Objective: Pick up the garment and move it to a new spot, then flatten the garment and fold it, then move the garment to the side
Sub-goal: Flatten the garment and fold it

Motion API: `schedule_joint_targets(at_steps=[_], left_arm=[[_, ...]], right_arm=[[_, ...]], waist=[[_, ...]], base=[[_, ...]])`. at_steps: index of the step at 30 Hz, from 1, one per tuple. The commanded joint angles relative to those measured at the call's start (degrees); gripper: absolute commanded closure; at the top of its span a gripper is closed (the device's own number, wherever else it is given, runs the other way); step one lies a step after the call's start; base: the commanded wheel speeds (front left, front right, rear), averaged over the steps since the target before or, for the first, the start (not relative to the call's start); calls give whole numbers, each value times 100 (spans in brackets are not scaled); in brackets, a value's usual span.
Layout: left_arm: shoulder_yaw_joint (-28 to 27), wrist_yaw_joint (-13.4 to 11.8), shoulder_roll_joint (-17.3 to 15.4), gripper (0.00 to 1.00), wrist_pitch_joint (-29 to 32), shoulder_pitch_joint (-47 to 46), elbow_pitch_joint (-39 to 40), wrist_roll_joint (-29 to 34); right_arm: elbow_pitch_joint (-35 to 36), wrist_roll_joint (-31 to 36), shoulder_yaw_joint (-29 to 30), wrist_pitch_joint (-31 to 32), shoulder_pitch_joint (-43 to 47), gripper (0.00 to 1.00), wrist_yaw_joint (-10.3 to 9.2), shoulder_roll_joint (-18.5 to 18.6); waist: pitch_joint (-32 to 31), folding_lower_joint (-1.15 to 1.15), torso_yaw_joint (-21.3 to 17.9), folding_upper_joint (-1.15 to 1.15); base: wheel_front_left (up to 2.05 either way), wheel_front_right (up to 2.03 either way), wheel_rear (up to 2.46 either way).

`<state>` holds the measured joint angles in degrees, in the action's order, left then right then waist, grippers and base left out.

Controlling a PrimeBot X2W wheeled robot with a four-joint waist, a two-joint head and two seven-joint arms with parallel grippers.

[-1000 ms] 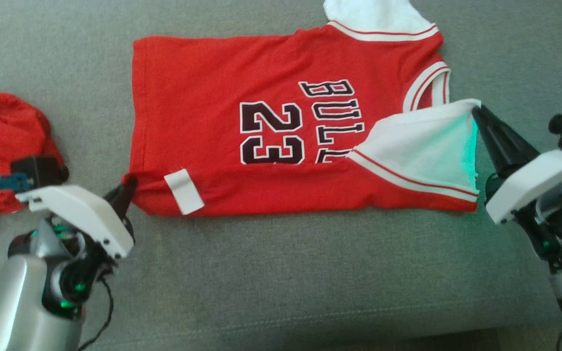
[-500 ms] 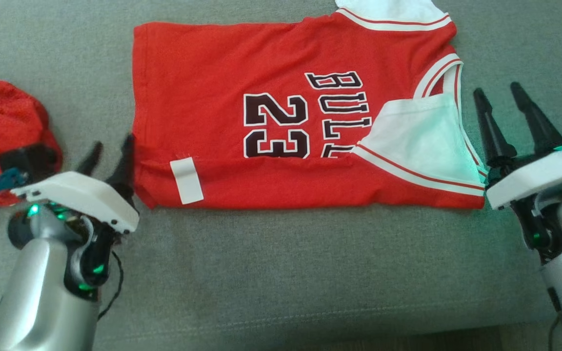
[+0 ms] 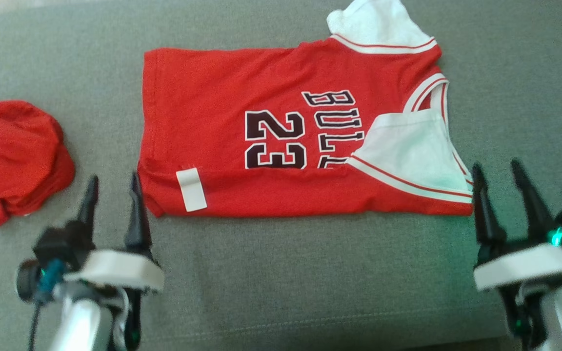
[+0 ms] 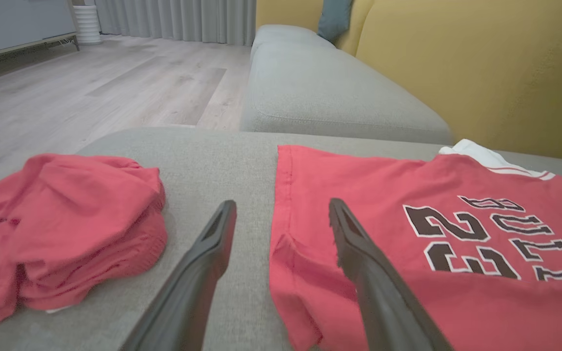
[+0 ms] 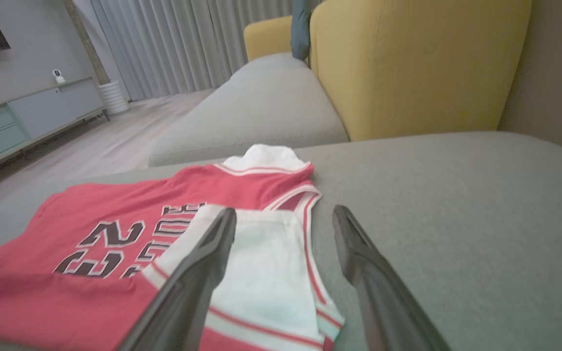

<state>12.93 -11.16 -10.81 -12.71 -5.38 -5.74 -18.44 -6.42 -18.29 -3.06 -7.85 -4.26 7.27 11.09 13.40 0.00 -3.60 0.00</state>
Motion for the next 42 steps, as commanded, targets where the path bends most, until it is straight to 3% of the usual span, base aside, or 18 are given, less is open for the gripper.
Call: schedule_joint_targets(at_steps=[1, 14, 25, 37, 38, 39, 42], left_arm=[[-122, -57, -71, 0, -85, 42, 223, 93], [-25, -86, -97, 0, -142, 408, 196, 153], [210, 434, -136, 0, 316, -131, -730, -139], [194, 779, -116, 2, 795, -613, -1351, -588], [233, 829, -113, 100, 892, -624, -1352, -631], [240, 854, -123, 100, 920, -628, -1342, -652], [269, 881, -159, 100, 937, -637, -1274, -651]], right_arm=[[354, 84, -27, 99, 188, 0, 22, -53], [815, 194, 140, 441, 693, 0, 22, -336], [-34, -50, 184, 991, 427, 0, 22, -126], [-539, -258, 104, 1643, -164, 0, 22, -140], [-568, -315, 56, 1790, -221, 74, 22, -167], [-582, -330, 61, 1857, -240, 100, 22, -167], [-548, -370, 80, 1875, -262, 100, 22, -167]], waist=[[-112, 0, -12, 0], [-233, 0, -21, 0], [86, 0, 22, 0], [470, 0, 35, 0], [498, 0, 41, 0], [510, 0, 49, 0], [526, 0, 83, 0]], base=[[0, 0, 0], [0, 0, 0], [0, 0, 0], [0, 0, 0], [0, 0, 0], [0, 0, 0], [0, 0, 0]])
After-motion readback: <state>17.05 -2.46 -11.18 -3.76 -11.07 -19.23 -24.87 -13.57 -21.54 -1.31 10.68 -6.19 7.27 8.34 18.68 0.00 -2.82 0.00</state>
